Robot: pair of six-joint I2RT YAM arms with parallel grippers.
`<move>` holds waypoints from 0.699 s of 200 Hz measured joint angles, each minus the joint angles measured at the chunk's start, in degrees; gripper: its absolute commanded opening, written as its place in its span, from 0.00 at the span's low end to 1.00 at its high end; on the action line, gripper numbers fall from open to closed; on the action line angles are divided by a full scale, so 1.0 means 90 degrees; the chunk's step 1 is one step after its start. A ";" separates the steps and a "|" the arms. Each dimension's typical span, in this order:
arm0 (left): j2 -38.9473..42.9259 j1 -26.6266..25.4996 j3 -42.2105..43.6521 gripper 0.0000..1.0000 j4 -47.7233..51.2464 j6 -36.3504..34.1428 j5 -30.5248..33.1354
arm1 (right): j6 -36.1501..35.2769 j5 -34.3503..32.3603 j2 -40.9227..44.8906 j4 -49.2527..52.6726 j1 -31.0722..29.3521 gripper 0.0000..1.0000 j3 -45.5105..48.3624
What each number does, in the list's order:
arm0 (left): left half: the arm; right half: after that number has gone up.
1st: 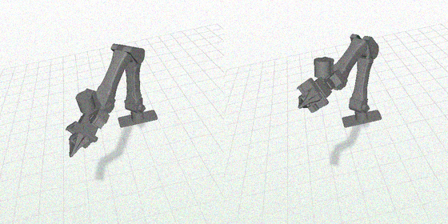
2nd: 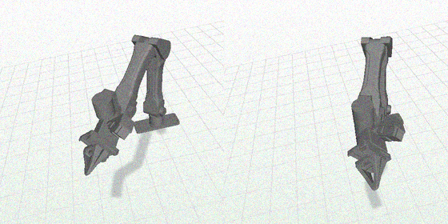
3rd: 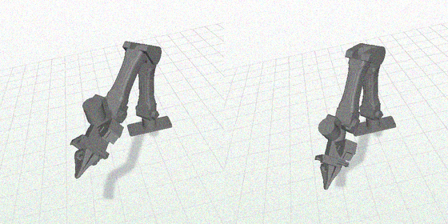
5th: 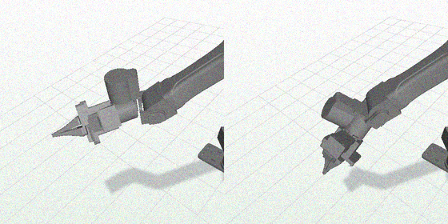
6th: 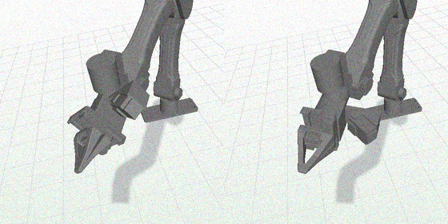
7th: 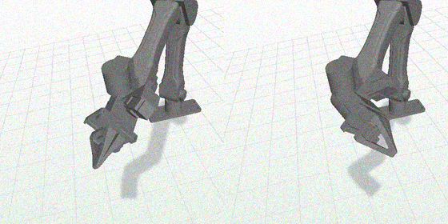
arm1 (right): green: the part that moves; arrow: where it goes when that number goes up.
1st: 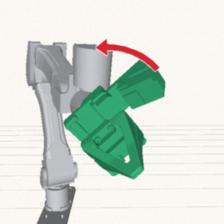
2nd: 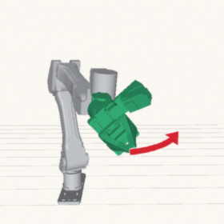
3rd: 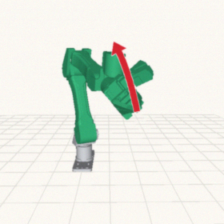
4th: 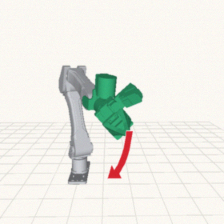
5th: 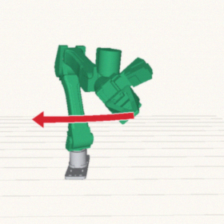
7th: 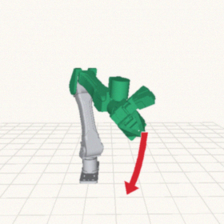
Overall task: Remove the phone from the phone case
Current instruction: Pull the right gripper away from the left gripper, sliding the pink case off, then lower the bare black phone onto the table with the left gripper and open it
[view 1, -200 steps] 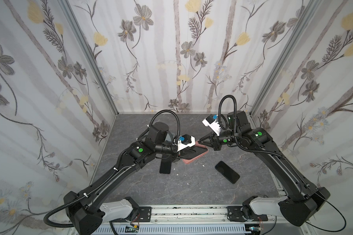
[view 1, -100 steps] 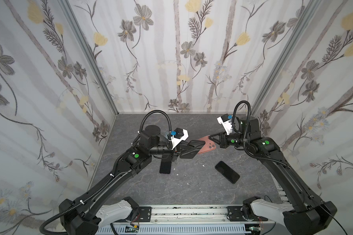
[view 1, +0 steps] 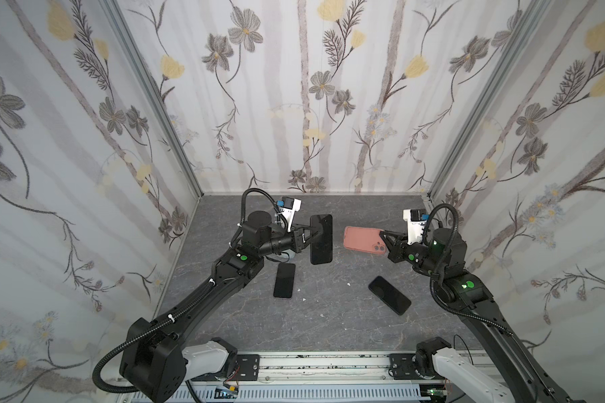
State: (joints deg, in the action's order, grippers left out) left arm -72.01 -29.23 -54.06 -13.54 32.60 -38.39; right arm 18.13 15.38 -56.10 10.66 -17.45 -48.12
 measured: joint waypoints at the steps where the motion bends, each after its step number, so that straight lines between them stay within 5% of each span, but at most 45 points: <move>1: -0.0007 0.0005 0.0002 0.00 -0.0002 0.0017 0.0002 | 0.0005 -0.0007 0.0010 -0.0012 0.0002 0.00 0.0010; 50: -0.0352 0.0095 0.0306 0.00 -0.0041 0.0440 -0.0168 | 0.0095 -0.0024 0.0282 -0.0398 0.0250 0.00 0.0374; 140: -0.0641 0.0143 0.1321 0.00 0.0158 -0.0624 -0.0291 | 0.0350 0.1115 -0.0357 -0.0053 0.0070 0.00 0.0267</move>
State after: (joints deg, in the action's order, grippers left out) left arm -77.78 -27.94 -42.17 -12.12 26.98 -41.01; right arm 21.28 25.41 -59.31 10.17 -16.82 -45.71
